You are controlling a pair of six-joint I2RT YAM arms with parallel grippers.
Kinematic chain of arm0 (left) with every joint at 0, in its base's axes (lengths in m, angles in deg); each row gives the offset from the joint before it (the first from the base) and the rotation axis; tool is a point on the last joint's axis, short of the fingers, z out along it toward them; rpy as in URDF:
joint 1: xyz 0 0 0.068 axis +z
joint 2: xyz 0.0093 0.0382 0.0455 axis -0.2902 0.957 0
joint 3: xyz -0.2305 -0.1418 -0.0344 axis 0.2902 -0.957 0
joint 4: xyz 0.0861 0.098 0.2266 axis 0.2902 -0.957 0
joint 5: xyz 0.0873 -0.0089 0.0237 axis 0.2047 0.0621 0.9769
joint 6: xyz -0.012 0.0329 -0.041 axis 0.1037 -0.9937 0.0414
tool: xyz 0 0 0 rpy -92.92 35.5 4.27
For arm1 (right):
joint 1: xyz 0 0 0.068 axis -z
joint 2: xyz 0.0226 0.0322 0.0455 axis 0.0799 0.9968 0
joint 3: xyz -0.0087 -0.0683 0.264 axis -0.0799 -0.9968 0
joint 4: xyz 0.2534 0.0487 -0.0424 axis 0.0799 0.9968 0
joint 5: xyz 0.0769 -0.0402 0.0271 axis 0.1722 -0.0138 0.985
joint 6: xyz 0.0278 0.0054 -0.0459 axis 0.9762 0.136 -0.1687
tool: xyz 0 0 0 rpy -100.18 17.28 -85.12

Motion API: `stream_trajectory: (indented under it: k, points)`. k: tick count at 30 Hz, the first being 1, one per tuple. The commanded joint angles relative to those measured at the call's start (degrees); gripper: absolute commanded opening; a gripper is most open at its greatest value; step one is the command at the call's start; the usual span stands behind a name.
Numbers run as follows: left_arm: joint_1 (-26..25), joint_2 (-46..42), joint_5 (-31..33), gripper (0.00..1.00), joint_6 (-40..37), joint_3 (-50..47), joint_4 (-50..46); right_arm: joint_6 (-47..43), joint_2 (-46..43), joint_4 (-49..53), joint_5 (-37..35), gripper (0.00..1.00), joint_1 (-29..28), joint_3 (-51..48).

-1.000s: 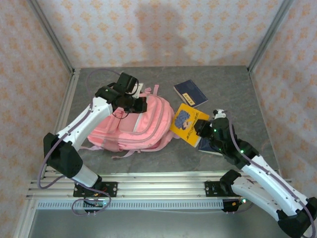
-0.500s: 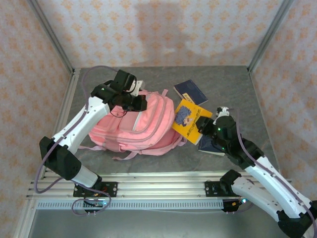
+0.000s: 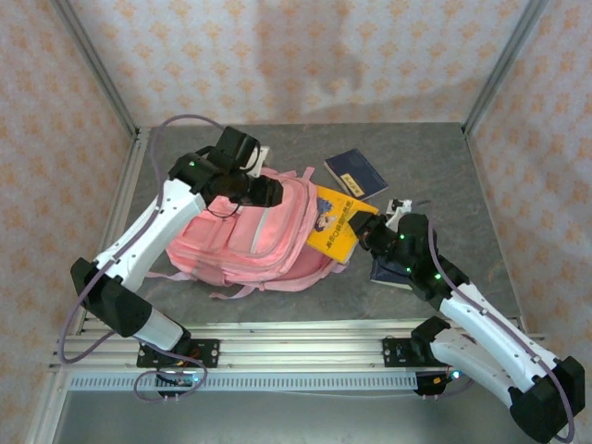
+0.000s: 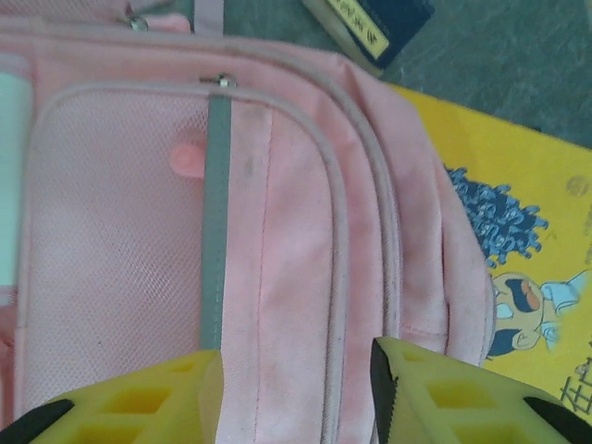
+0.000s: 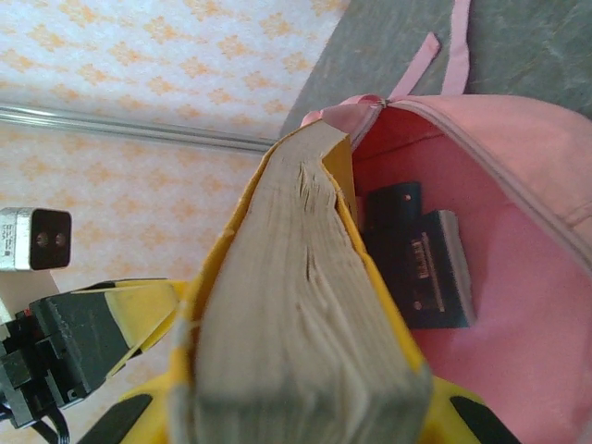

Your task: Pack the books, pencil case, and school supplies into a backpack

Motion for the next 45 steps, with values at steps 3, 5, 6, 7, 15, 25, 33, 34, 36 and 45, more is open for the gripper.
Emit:
stream_trajectory:
  k: [3,5,6,7,15,25,33,34,36,45]
  points:
    - [-6.49,0.57,4.1,0.48,0.47,4.81,-2.89,2.8,-0.59,-13.16,3.62,0.0,-0.02,0.89]
    - [-8.97,2.5,6.93,0.48,1.04,5.85,-3.34,2.97,-0.31,-13.53,3.79,0.0,-0.02,0.84]
    - [-10.13,3.71,8.94,0.47,1.54,6.46,-3.63,3.0,-0.28,-13.55,3.72,0.0,-0.02,0.84]
    - [-11.27,4.76,10.92,0.47,2.29,6.84,-3.78,3.0,-0.28,-13.53,3.81,0.0,-0.02,0.84]
    - [-19.13,13.65,22.11,0.46,5.34,12.27,-6.54,3.04,-0.72,-13.1,3.91,0.0,-0.02,0.89]
    - [-21.01,16.16,27.96,0.15,6.76,11.6,-5.82,3.97,-1.69,-13.48,3.57,0.0,-0.02,0.49]
    - [-19.84,11.34,28.19,0.0,3.69,9.66,-3.38,2.36,-1.78,-10.92,3.18,0.0,-0.02,0.6]
    - [-19.44,10.27,28.27,0.0,3.32,9.8,-3.41,1.77,-1.77,-9.73,3.06,0.0,-0.02,0.61]
    - [-18.42,7.15,28.68,0.0,2.52,9.78,-3.43,0.34,-1.86,-7.14,2.54,0.0,-0.02,0.2]
    - [-13.42,-4.74,28.19,0.0,0.74,7.82,-2.55,-3.33,-0.61,-8.85,4.98,0.0,-0.02,-5.95]
